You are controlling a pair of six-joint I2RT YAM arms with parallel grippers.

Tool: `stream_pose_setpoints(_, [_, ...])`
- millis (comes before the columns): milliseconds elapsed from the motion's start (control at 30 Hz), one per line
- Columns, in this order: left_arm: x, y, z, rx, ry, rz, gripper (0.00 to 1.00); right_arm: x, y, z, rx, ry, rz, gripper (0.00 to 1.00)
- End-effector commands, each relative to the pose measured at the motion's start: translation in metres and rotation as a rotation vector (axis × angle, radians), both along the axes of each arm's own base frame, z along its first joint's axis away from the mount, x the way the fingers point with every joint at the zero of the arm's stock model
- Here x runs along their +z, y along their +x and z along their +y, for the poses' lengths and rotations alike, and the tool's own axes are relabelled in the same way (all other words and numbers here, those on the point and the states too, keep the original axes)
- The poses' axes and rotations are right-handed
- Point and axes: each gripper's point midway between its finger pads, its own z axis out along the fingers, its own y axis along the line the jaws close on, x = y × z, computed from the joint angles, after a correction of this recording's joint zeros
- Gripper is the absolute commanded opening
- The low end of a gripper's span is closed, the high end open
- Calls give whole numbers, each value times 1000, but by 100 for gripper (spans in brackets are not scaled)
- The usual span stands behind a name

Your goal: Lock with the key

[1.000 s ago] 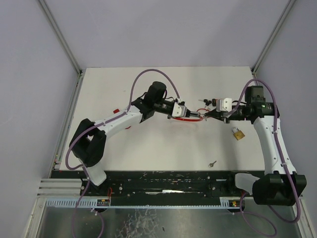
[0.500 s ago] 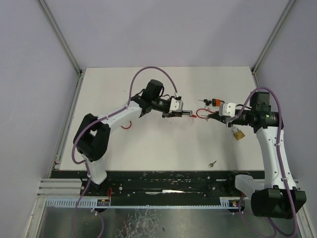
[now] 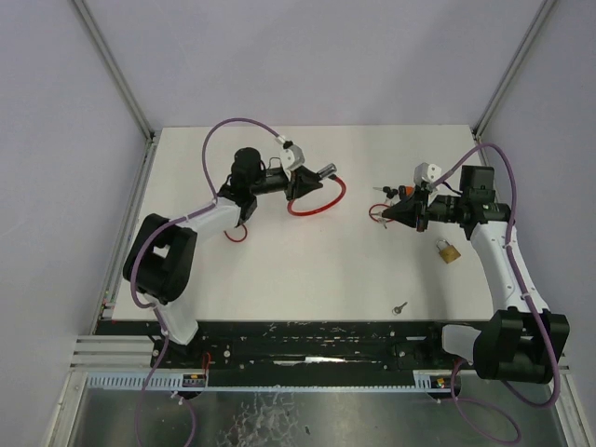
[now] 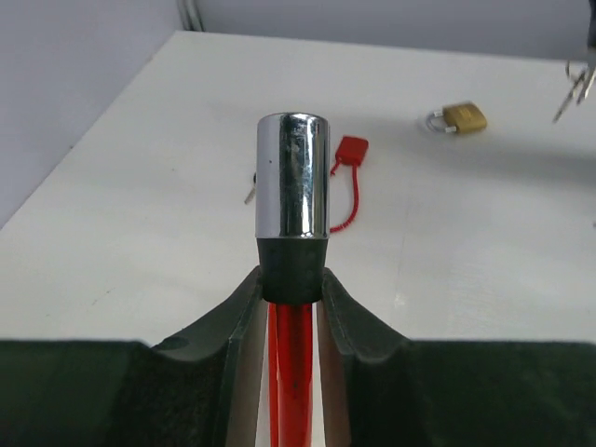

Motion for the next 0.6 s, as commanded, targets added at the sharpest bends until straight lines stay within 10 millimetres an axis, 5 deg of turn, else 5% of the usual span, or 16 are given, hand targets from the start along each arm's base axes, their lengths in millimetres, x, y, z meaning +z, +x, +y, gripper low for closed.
stream_pose_setpoints(0, [54, 26, 18, 61, -245, 61, 0, 10, 7, 4, -22, 89, 95, 0])
stream_pose_setpoints(200, [58, 53, 45, 97, -376, 271, 0, 6, 14, 2, -55, 87, 132, 0])
stream_pose_setpoints(567, [18, 102, 76, 225, -462, 472, 0, -14, 23, 9, -67, 75, 206, 0])
